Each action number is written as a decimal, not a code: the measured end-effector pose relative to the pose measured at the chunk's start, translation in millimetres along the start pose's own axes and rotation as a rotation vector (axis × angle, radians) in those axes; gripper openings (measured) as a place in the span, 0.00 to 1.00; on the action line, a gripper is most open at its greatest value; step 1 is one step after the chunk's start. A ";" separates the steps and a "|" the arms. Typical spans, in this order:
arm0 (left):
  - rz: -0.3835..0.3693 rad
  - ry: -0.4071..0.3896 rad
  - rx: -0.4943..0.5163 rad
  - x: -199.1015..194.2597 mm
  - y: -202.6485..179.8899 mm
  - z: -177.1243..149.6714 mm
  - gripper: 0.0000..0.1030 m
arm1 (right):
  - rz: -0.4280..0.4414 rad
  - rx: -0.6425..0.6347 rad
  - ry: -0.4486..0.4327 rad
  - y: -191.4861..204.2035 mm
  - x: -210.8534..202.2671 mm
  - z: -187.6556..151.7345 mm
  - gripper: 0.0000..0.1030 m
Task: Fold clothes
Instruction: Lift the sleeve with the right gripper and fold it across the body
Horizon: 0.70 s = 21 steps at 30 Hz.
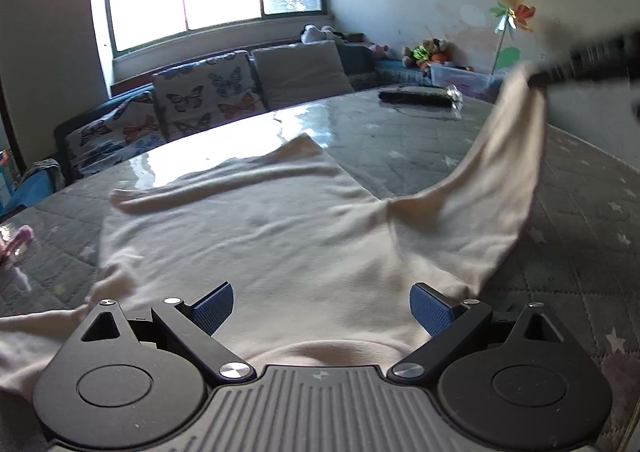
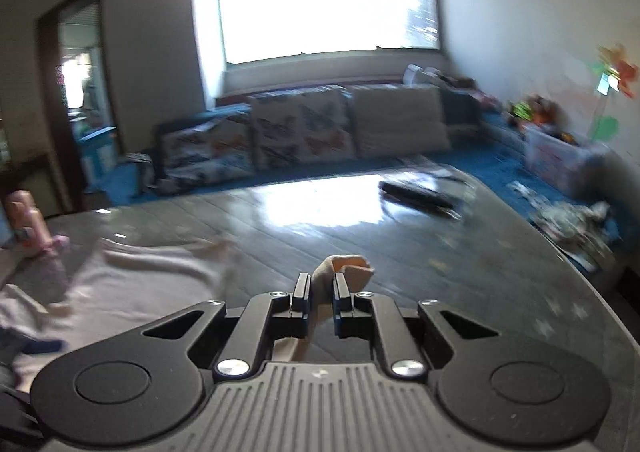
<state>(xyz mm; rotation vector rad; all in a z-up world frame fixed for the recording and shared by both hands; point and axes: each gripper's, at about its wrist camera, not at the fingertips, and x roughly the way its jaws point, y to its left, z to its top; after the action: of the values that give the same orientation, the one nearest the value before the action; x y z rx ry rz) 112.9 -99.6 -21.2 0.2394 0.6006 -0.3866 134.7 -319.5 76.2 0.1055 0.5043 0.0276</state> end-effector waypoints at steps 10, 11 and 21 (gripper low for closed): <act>-0.014 -0.016 0.007 -10.5 -0.6 -10.2 0.94 | 0.267 -0.146 -0.042 96.2 -0.3 45.8 0.09; -0.011 -0.020 -0.001 -13.9 2.6 -11.1 0.94 | 0.290 -0.163 -0.041 106.8 1.9 47.6 0.09; 0.082 -0.040 -0.118 -56.1 47.1 -37.2 0.94 | 0.445 -0.292 0.048 200.0 36.0 30.9 0.09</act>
<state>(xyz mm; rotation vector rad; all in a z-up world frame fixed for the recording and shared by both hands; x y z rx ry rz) 71.5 -29.1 -12.9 0.1425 0.5704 -0.2756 181.0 -121.7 107.4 -0.0705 0.5121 0.5386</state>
